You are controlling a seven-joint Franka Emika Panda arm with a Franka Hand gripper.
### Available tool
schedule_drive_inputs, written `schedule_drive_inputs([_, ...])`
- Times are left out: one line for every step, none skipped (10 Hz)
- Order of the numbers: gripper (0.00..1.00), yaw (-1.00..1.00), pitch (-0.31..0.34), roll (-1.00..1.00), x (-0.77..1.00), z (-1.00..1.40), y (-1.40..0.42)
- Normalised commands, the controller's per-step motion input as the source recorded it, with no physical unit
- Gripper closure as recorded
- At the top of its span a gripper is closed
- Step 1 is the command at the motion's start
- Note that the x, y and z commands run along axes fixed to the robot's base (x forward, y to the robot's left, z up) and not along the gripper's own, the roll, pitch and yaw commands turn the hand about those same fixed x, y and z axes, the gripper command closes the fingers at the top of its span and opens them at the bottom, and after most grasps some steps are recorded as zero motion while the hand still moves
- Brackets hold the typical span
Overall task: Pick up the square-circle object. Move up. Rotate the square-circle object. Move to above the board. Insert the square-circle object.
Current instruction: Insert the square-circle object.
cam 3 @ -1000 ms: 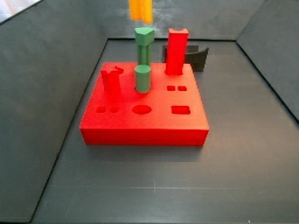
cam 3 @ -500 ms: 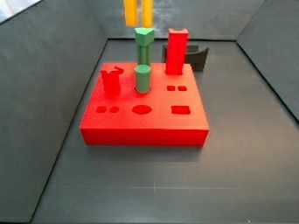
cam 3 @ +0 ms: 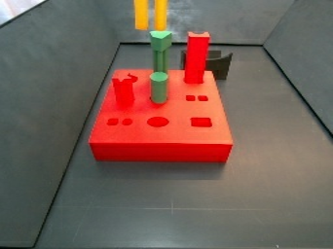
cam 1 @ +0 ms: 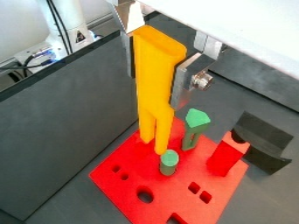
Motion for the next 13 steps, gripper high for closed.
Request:
schedule_drive_inputs([1.00,0.19,-0.076,-0.04,-0.11,-0.45,-0.21])
schedule_drive_inputs([1.00,0.26,-0.114,-0.03,-0.17,-0.49,-0.25])
schedule_drive_inputs([1.00,0.30,-0.094,0.00,-0.09,-0.46,-0.23])
schedule_drive_inputs([1.00,0.28,-0.069,0.00,-0.11,-0.47,-0.13])
schedule_drive_inputs([1.00,0.17,-0.086,0.00,-0.25,-0.54,0.00])
schedule_drive_inputs([1.00,0.05,-0.094,0.00,-0.26,-0.60,0.00])
schedule_drive_inputs([1.00,0.00,-0.089,0.00,-0.28,-0.59,0.00])
schedule_drive_inputs([1.00,0.02,-0.106,-0.02,-0.28,-0.54,0.00])
schedule_drive_inputs([1.00,0.13,-0.109,-0.03,-0.17,-0.49,-0.04])
schedule_drive_inputs([1.00,0.13,-0.076,0.00,-0.09,-0.45,-0.05])
schedule_drive_inputs([1.00,0.21,-0.046,0.00,-0.05,-0.45,-0.07])
schedule_drive_inputs([1.00,0.35,-0.037,0.00,-0.03,-0.49,-0.11])
schedule_drive_inputs([1.00,0.35,-0.023,0.00,-0.01,-0.47,-0.09])
